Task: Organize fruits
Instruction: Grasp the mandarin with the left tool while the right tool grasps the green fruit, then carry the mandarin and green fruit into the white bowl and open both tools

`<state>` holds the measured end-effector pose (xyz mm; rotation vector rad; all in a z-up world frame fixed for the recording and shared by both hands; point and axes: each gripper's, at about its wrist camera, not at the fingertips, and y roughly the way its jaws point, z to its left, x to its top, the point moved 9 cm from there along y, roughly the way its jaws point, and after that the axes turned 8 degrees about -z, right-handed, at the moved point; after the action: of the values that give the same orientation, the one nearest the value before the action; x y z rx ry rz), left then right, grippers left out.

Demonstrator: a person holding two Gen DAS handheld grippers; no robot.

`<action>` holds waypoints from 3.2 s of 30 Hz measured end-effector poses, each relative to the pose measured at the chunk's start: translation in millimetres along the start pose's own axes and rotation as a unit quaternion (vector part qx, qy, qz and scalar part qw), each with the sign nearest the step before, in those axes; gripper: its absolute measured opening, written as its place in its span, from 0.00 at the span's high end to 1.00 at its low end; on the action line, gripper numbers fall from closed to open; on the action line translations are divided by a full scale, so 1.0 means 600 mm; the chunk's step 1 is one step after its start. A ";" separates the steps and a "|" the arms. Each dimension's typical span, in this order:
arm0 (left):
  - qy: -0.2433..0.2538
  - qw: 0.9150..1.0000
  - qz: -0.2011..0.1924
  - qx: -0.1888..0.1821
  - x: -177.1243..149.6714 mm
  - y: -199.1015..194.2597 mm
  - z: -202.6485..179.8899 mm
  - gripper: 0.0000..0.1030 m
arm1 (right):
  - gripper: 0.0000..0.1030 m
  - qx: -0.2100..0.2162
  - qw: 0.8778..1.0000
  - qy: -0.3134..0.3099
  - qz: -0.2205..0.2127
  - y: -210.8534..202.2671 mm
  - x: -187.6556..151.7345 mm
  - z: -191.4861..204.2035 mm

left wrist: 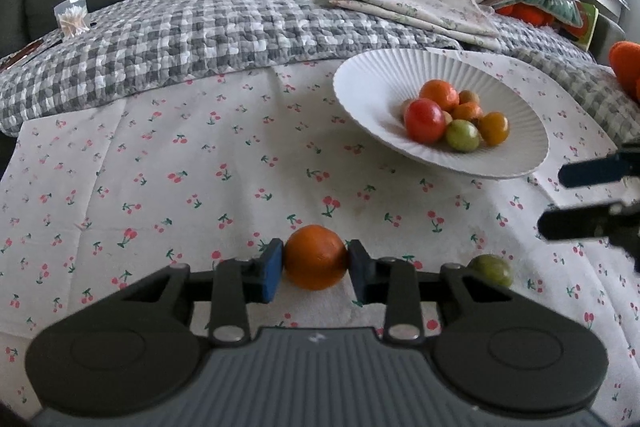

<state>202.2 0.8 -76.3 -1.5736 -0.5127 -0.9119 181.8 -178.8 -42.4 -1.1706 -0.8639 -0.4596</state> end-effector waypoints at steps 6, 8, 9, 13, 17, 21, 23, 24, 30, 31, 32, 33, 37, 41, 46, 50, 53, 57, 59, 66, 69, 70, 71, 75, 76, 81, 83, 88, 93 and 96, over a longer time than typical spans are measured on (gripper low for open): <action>-0.011 1.000 0.004 0.007 0.000 -0.003 0.005 0.68 | 0.34 0.020 0.999 -0.022 0.015 0.015 -0.018 0.026; -0.011 1.000 0.005 0.011 0.000 -0.003 0.007 0.68 | 0.34 0.029 0.999 -0.027 0.021 0.023 -0.025 0.036; -0.012 1.000 0.005 0.012 0.000 -0.004 0.008 0.68 | 0.34 0.033 0.999 -0.033 0.024 0.027 -0.029 0.042; -0.018 1.000 0.004 0.016 0.000 -0.005 0.015 0.68 | 0.34 0.043 0.997 -0.053 0.033 0.040 -0.040 0.061; -0.020 1.000 0.005 0.017 -0.001 -0.005 0.017 0.68 | 0.34 0.046 0.996 -0.063 0.039 0.050 -0.049 0.070; -0.017 1.000 0.006 0.016 -0.001 -0.005 0.015 0.68 | 0.45 0.048 0.996 -0.065 0.038 0.058 -0.050 0.072; -0.015 1.000 0.006 0.016 -0.001 -0.004 0.014 0.68 | 0.56 0.049 0.996 -0.067 0.038 0.062 -0.050 0.075; -0.015 1.000 0.006 0.016 -0.001 -0.005 0.014 0.68 | 0.63 0.051 0.996 -0.070 0.038 0.062 -0.052 0.079; -0.015 1.000 0.006 0.016 -0.001 -0.004 0.014 0.68 | 0.72 0.049 0.993 -0.096 0.038 0.066 -0.055 0.098; -0.015 1.000 0.006 0.016 -0.001 -0.004 0.014 0.68 | 0.72 0.051 0.994 -0.094 0.039 0.066 -0.055 0.098; -0.015 1.000 0.006 0.016 -0.001 -0.004 0.014 0.68 | 0.72 0.052 0.994 -0.093 0.038 0.066 -0.054 0.098; -0.015 1.000 0.005 0.016 -0.001 -0.004 0.014 0.68 | 0.72 0.051 0.994 -0.094 0.038 0.067 -0.053 0.098; -0.015 1.000 0.005 0.017 0.000 -0.004 0.016 0.68 | 0.72 0.048 0.994 -0.095 0.037 0.066 -0.052 0.099; -0.017 1.000 0.001 0.018 0.003 -0.008 0.017 0.68 | 0.72 0.045 0.994 -0.097 0.032 0.062 -0.047 0.098; -0.020 1.000 -0.008 0.019 0.009 -0.014 0.019 0.68 | 0.72 0.047 0.995 -0.090 0.019 0.049 -0.031 0.097; -0.022 0.999 -0.016 0.020 0.015 -0.019 0.019 0.68 | 0.72 0.049 0.995 -0.085 0.009 0.040 -0.020 0.097; -0.024 0.999 -0.022 0.020 0.019 -0.022 0.018 0.68 | 0.72 0.050 0.995 -0.083 0.003 0.033 -0.015 0.099; -0.026 0.999 -0.026 0.019 0.025 -0.025 0.014 0.68 | 0.72 0.054 0.995 -0.080 -0.004 0.026 -0.008 0.101; -0.027 0.999 -0.028 0.019 0.030 -0.026 0.011 0.68 | 0.72 0.053 0.995 -0.079 -0.006 0.024 -0.007 0.100; -0.035 0.998 -0.047 0.008 0.062 -0.037 -0.011 0.68 | 0.72 0.048 0.996 -0.068 -0.021 0.011 0.009 0.088; -0.041 0.998 -0.053 0.005 0.075 -0.040 -0.022 0.68 | 0.72 0.047 0.997 -0.060 -0.033 -0.001 0.021 0.079; -0.044 0.998 -0.055 0.004 0.080 -0.041 -0.026 0.68 | 0.72 0.045 0.997 -0.058 -0.037 -0.005 0.025 0.076; -0.047 0.997 -0.057 0.003 0.084 -0.041 -0.029 0.68 | 0.72 0.043 0.997 -0.054 -0.043 -0.010 0.032 0.070; -0.058 0.996 -0.064 -0.004 0.102 -0.038 -0.052 0.68 | 0.72 0.033 0.997 -0.032 -0.064 -0.030 0.055 0.039; -0.058 0.996 -0.065 -0.006 0.106 -0.036 -0.059 0.68 | 0.72 0.029 0.997 -0.025 -0.069 -0.035 0.060 0.030; -0.058 0.996 -0.064 -0.010 0.116 -0.025 -0.091 0.68 | 0.72 0.006 0.996 0.005 -0.084 -0.050 0.076 -0.017; -0.059 0.996 -0.064 -0.013 0.120 -0.020 -0.104 0.68 | 0.72 -0.005 0.996 0.015 -0.088 -0.054 0.080 -0.034; -0.057 0.996 -0.072 -0.018 0.131 -0.010 -0.136 0.68 | 0.72 -0.021 0.995 0.035 -0.093 -0.057 0.085 -0.063; -0.048 0.996 -0.074 -0.017 0.136 0.007 -0.155 0.68 | 0.72 -0.036 0.994 0.053 -0.091 -0.057 0.083 -0.094; -0.050 0.996 -0.076 -0.018 0.137 0.016 -0.158 0.68 | 0.72 -0.044 0.993 0.062 -0.087 -0.051 0.080 -0.111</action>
<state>233.2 -106.0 -17.1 -1.6350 -0.6978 -0.9639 212.0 -245.9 5.3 -1.1387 -0.8475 -0.7110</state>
